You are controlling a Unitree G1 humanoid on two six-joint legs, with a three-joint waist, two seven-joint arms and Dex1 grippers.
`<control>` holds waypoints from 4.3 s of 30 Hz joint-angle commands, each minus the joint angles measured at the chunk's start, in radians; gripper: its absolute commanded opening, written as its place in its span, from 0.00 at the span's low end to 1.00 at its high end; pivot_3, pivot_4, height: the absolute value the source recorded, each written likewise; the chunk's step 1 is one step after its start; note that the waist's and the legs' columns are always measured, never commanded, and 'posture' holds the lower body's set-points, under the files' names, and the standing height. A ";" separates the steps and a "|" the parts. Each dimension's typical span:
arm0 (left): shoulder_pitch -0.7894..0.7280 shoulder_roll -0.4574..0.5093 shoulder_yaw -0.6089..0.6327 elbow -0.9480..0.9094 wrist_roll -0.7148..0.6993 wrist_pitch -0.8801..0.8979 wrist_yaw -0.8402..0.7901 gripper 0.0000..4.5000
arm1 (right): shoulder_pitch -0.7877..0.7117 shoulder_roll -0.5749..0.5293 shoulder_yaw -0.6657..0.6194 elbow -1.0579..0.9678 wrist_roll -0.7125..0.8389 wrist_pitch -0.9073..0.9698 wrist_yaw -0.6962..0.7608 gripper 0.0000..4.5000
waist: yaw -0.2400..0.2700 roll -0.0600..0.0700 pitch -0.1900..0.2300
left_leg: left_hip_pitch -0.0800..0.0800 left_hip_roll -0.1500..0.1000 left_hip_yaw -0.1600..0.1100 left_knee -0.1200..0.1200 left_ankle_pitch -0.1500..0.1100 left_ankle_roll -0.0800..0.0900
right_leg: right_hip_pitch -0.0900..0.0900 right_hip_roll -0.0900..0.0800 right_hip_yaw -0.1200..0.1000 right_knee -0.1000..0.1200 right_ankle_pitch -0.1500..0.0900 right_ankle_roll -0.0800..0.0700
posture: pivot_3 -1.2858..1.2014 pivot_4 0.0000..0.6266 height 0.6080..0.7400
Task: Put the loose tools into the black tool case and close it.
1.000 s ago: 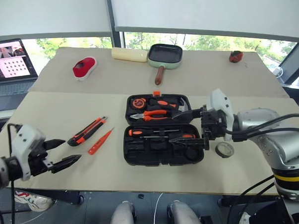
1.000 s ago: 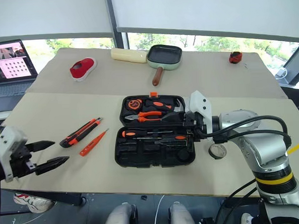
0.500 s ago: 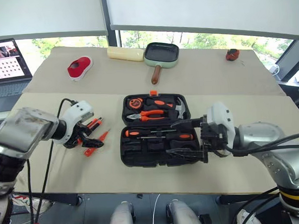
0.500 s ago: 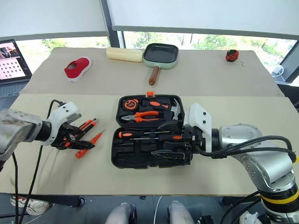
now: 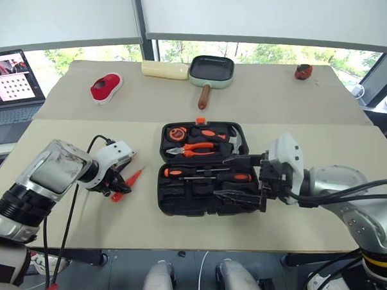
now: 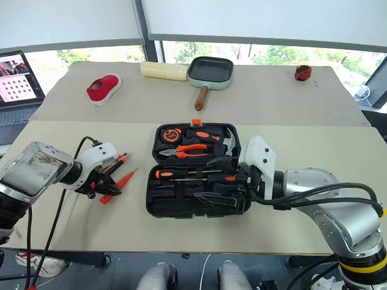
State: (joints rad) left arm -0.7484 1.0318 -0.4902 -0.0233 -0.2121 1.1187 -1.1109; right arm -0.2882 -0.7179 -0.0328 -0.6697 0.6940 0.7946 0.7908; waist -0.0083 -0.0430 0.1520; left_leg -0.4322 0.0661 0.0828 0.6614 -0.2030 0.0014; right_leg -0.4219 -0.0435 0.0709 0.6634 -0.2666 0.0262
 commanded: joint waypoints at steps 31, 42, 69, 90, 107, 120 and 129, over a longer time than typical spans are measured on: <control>-0.261 -0.317 -0.149 0.144 0.202 -0.592 -0.446 0.09 | 0.227 -0.132 -0.152 -0.048 0.029 -0.035 -0.013 1.00 | 0.009 -0.002 0.001 | -0.006 -0.001 -0.003 0.006 0.000 0.000 | -0.001 0.001 -0.001 0.000 0.001 0.002 | 0.52 0.24 1.00; -0.303 -0.439 -0.227 0.269 0.332 -0.496 -0.419 0.09 | 0.241 -0.105 -0.157 -0.066 0.037 -0.038 -0.053 1.00 | 0.011 0.000 0.000 | -0.006 -0.001 -0.005 0.008 0.000 0.001 | 0.001 0.001 -0.001 0.000 0.001 0.002 | 0.52 0.24 1.00; -0.268 -0.304 0.000 0.055 0.100 -0.311 -0.504 0.77 | 0.236 -0.076 -0.150 -0.070 0.065 -0.031 -0.069 1.00 | -0.001 0.002 -0.001 | -0.008 0.000 -0.009 0.013 0.000 0.001 | 0.000 0.002 -0.002 0.002 0.001 0.003 | 0.52 0.24 1.00; 0.140 -0.580 0.293 0.310 0.016 -0.944 -0.122 0.00 | 0.213 -0.113 -0.144 -0.035 0.086 -0.010 -0.052 1.00 | 0.014 0.002 -0.001 | -0.009 -0.001 -0.010 0.016 -0.001 0.002 | 0.001 0.001 -0.003 0.001 0.003 0.005 | 0.52 0.24 1.00; 0.145 -0.532 0.196 0.487 0.135 -1.120 -0.182 0.00 | 0.190 -0.098 -0.123 -0.020 0.092 0.008 -0.069 1.00 | 0.004 0.008 -0.006 | -0.006 -0.001 -0.010 0.015 -0.001 0.002 | 0.004 0.001 -0.003 0.001 0.003 0.004 | 0.52 0.24 1.00; 0.206 -0.424 0.272 0.349 0.068 -1.077 -0.199 0.00 | 0.122 -0.090 -0.072 0.039 0.079 -0.012 -0.032 1.00 | -0.020 0.009 -0.009 | 0.010 0.000 -0.009 0.011 -0.001 0.002 | 0.019 0.001 -0.002 0.000 0.002 0.003 | 0.52 0.24 1.00; 0.613 -0.188 0.817 -0.090 -0.193 -0.680 -0.009 0.45 | -0.081 -0.035 0.050 0.204 0.035 -0.053 0.078 1.00 | -0.033 0.008 -0.006 | 0.009 0.001 -0.012 0.004 -0.001 0.001 | 0.013 0.001 -0.002 0.000 0.000 0.001 | 0.52 0.24 1.00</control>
State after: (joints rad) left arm -0.2061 0.8295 0.2077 -0.0483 -0.3631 0.3928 -1.1706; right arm -0.3319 -0.7608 0.0127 -0.4788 0.7275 0.7652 0.8371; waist -0.0408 -0.0352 0.1463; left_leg -0.4236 0.0668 0.0705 0.6651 -0.2038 0.0027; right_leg -0.4090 -0.0439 0.0691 0.6625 -0.2666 0.0276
